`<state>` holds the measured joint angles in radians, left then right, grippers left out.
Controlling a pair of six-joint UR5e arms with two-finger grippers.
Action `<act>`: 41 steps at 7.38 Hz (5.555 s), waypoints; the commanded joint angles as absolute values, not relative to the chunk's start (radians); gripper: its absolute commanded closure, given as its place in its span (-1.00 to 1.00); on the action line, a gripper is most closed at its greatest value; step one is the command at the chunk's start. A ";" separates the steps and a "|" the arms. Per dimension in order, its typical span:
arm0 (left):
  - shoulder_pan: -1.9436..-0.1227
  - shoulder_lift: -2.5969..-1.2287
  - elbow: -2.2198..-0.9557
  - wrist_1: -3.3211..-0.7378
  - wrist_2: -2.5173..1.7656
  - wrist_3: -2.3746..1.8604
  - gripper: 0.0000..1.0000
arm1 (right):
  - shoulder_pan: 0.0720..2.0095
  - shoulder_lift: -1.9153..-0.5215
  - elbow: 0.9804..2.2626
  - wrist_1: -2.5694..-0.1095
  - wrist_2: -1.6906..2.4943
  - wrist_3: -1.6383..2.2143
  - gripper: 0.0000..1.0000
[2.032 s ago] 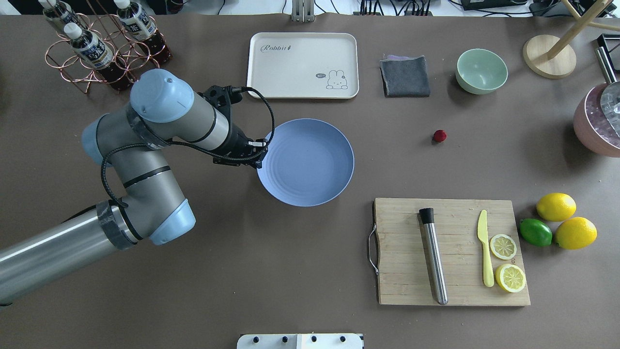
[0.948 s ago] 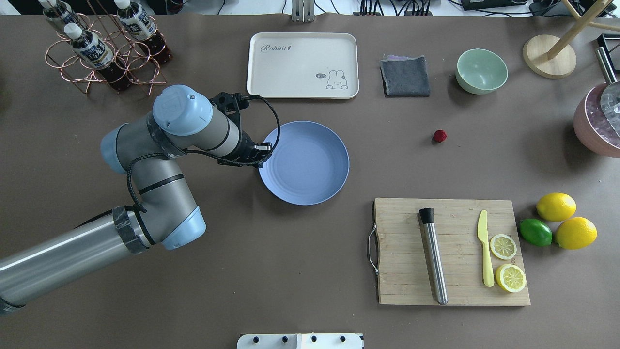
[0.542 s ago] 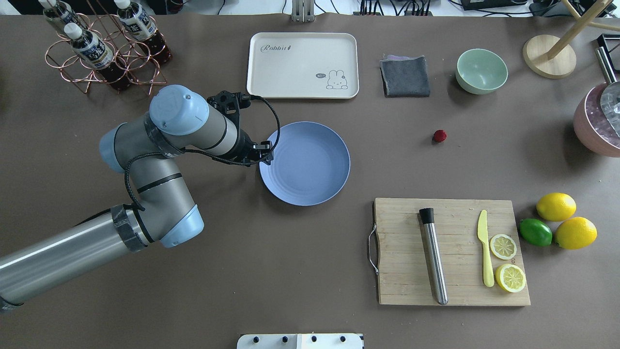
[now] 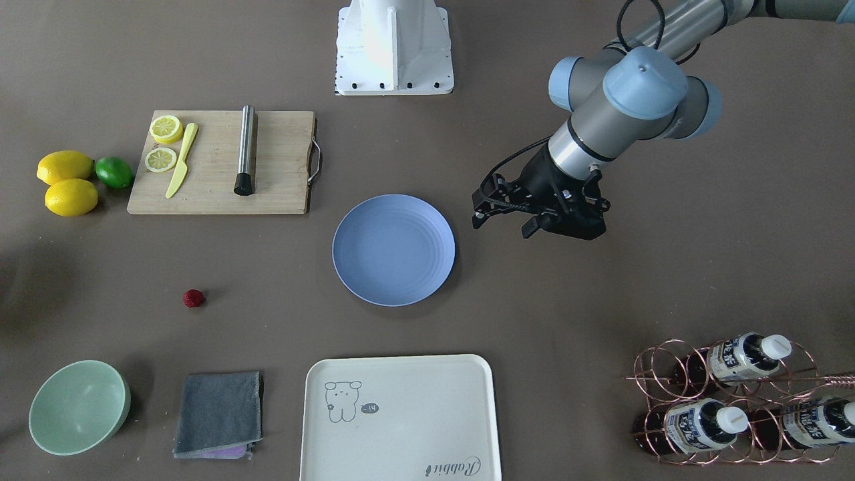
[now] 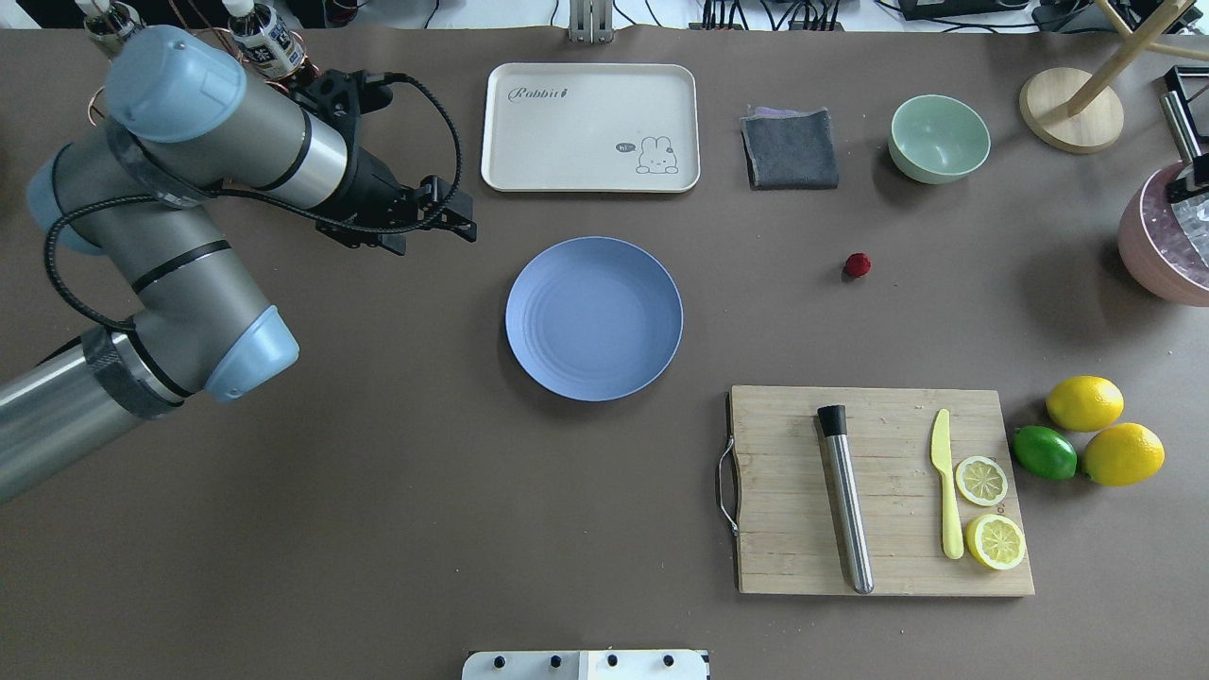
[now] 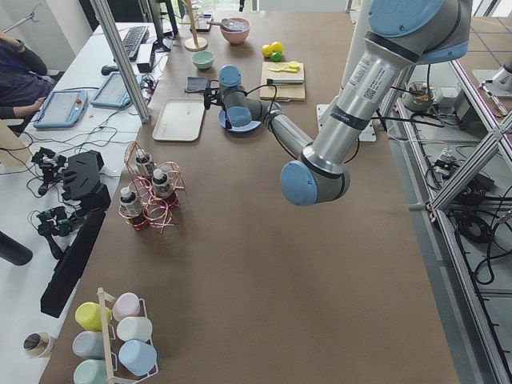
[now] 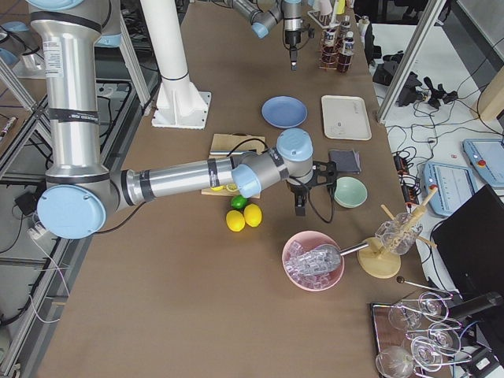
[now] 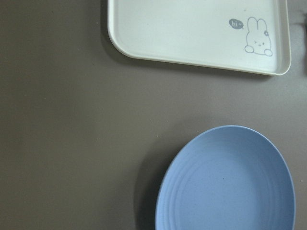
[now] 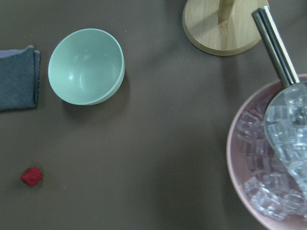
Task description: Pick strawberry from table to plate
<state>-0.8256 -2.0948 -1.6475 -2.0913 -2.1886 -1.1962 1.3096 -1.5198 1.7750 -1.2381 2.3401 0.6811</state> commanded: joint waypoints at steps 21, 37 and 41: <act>-0.931 -1.990 -1.736 -2.091 -2.237 -1.154 -0.95 | 0.819 -1.122 1.659 -1.303 2.015 1.040 1.00; -1.743 -1.796 -1.591 -1.312 -2.325 0.362 -0.95 | 0.511 -0.724 1.315 -1.245 1.715 1.316 1.00; -1.741 -1.795 -1.588 -1.310 -2.327 0.356 -0.95 | 0.508 -0.733 1.307 -1.233 1.715 1.305 -0.75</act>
<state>-1.7405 -1.7949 -1.5896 -1.3102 -2.3268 0.3578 0.5093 -0.7299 1.3082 -1.2348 1.7157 1.3085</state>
